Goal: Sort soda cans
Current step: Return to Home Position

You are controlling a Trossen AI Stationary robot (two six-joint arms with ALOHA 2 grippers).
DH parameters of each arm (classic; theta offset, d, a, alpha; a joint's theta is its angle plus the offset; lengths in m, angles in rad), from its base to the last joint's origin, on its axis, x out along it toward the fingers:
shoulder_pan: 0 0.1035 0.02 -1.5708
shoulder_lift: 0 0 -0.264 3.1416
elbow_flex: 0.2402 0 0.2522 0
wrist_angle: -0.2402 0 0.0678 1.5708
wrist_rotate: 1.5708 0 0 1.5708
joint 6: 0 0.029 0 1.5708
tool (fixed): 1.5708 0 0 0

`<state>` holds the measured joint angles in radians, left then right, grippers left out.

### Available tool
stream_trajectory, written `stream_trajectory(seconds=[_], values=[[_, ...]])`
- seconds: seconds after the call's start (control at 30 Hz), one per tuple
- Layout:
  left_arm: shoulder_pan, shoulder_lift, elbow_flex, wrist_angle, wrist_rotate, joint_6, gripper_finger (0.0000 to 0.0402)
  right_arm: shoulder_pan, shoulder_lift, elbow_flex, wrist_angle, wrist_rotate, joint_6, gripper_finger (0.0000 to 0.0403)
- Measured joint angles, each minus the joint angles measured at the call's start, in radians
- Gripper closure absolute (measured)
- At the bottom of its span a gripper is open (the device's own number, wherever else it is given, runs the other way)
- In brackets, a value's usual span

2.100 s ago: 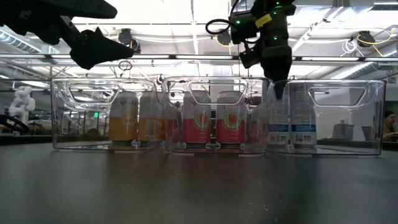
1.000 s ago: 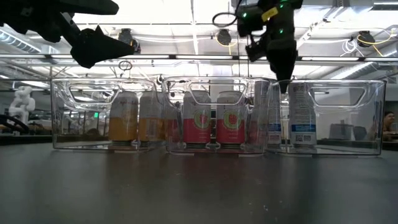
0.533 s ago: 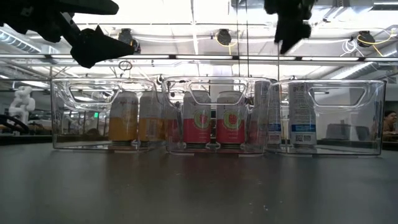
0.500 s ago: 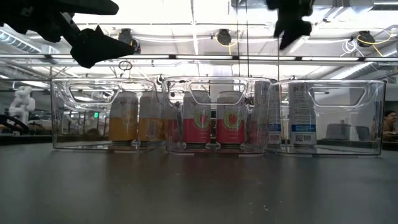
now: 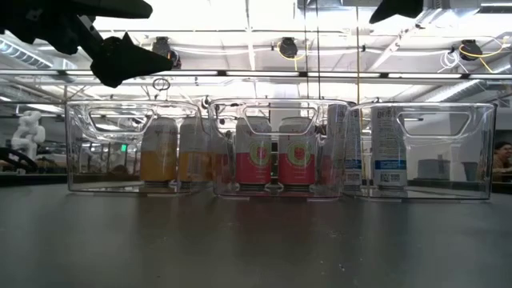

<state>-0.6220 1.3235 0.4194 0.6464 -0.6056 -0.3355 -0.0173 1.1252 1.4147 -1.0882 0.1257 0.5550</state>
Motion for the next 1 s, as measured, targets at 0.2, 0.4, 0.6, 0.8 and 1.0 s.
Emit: stream_trajectory(seconds=[0.2, 0.4, 0.6, 0.8, 1.0], values=[[0.000, 0.000, 0.000, 0.005, 0.004, 0.000, 0.0011, 0.114, 0.022, 0.000, -0.039, 0.128, 0.066, 0.0107], [0.000, 0.000, 0.000, 0.005, 0.004, -0.001, 0.0011, 0.231, 0.066, 0.000, -0.044, 0.219, 0.115, 0.0179], [0.001, 0.000, 0.000, 0.011, -0.091, -0.117, 0.0012, 0.315, 0.125, 0.000, -0.047, 0.266, 0.143, 0.0312], [0.000, 0.000, 0.000, 0.002, -0.106, -0.098, 0.0072, 0.373, 0.165, 0.000, -0.041, 0.263, 0.158, 0.0393], [0.000, 0.000, 0.000, 0.019, -0.096, -0.001, 0.0232, 0.409, 0.196, 0.000, -0.037, 0.266, 0.263, 0.0362]])
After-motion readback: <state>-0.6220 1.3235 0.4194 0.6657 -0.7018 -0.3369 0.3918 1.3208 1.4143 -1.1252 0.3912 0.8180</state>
